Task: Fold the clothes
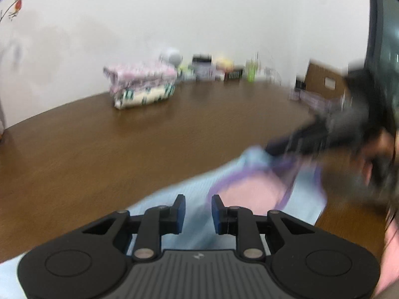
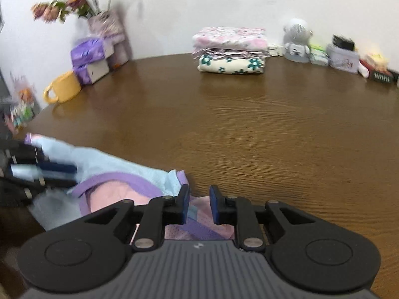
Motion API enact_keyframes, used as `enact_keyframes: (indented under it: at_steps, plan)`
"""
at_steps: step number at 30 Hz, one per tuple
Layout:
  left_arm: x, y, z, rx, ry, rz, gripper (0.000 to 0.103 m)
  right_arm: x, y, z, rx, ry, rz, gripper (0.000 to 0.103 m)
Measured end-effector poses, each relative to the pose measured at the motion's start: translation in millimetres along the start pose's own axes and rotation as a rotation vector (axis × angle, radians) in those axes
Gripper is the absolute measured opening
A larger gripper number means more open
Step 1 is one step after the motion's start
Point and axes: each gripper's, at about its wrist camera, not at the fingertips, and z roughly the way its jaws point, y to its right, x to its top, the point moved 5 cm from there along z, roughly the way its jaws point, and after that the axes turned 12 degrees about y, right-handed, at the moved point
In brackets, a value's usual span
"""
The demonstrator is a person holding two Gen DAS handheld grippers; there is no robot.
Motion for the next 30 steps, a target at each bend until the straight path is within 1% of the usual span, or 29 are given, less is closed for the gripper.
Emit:
enact_keyframes:
  at_steps: [2,3,5,9,10,12,17,19,20,23,27,30]
  plan:
    - [15.4,6.8,11.7,-0.021,0.024,-0.055,0.020,-0.4,-5.9,0.4,0.007,-0.001,-0.015,0.018]
    - [19.7,10.8,21.4,-0.031,0.022,-0.070,0.020,-0.6,-8.2,1.1,0.012,-0.001,-0.022,0.018]
    - [22.2,21.7,45.5,-0.045,0.002,-0.069,0.020,-2.2,-12.3,1.4,0.014,-0.006,-0.047,0.018]
    - [15.3,38.8,81.2,-0.053,-0.055,-0.067,0.017,-3.4,-14.6,-0.4,0.020,-0.005,-0.075,0.018]
    - [12.5,40.6,87.0,-0.051,-0.067,-0.072,0.014,-3.6,-14.5,-1.7,0.025,-0.005,-0.079,0.019]
    - [5.3,41.9,95.2,-0.045,-0.088,-0.075,0.012,-4.2,-14.7,-3.2,0.034,-0.008,-0.090,0.019]
    - [0.0,40.3,99.7,-0.020,-0.100,-0.111,0.012,-6.6,-14.6,3.7,0.037,-0.037,-0.106,0.018]
    - [-1.2,41.1,99.3,-0.006,-0.092,-0.119,0.012,-6.8,-15.9,4.0,0.038,-0.038,-0.108,0.013]
    - [-1.5,41.8,98.9,-0.001,-0.088,-0.113,0.012,-7.1,-16.8,3.8,0.039,-0.037,-0.105,0.008]
    - [-2.7,42.3,97.5,0.002,-0.078,-0.105,0.012,-6.7,-17.4,2.0,0.028,-0.023,-0.098,0.003]
    - [-3.5,40.5,96.7,-0.002,-0.073,-0.114,0.013,-3.1,-8.2,-2.0,-0.023,0.002,-0.087,0.003]
    - [-3.9,41.1,96.0,-0.001,-0.068,-0.106,0.013,-4.4,-5.4,-2.0,-0.035,-0.003,-0.093,0.003]
